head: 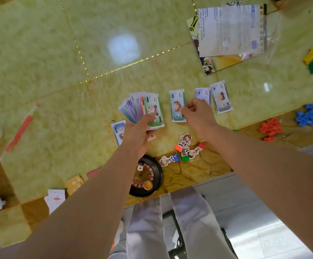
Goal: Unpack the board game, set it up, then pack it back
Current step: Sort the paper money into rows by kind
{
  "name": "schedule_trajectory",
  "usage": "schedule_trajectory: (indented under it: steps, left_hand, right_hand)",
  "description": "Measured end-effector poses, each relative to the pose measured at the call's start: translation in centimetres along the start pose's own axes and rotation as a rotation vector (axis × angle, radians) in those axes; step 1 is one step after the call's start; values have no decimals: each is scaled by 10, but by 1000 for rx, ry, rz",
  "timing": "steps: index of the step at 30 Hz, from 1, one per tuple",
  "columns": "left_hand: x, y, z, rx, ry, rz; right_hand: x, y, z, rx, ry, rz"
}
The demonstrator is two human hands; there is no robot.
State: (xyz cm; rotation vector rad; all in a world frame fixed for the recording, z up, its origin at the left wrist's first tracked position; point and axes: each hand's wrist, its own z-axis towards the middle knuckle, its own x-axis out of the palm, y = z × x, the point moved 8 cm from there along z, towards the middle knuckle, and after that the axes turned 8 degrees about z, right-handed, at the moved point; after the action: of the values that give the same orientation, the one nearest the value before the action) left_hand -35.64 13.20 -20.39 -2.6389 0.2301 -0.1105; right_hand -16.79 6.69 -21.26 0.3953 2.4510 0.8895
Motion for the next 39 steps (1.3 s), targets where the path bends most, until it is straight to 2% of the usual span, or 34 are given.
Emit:
schedule_trajectory:
  steps: [7, 13, 19, 27, 39]
  left_hand:
    - [13, 14, 3, -41, -45, 19]
    - [11, 15, 8, -38, -122, 42]
    - [12, 9, 7, -25, -115, 47]
    - [-4, 5, 3, -31, -28, 113]
    - [-37, -1, 2, 13, -111, -21]
  right_hand:
    - [-32, -13, 7, -11, -33, -113]
    - [-54, -17, 13, 16, -63, -63]
    - [-34, -6, 8, 12, 19, 40]
    - [3, 6, -1, -83, 7, -175]
    - [16, 10, -5, -117, -28, -258]
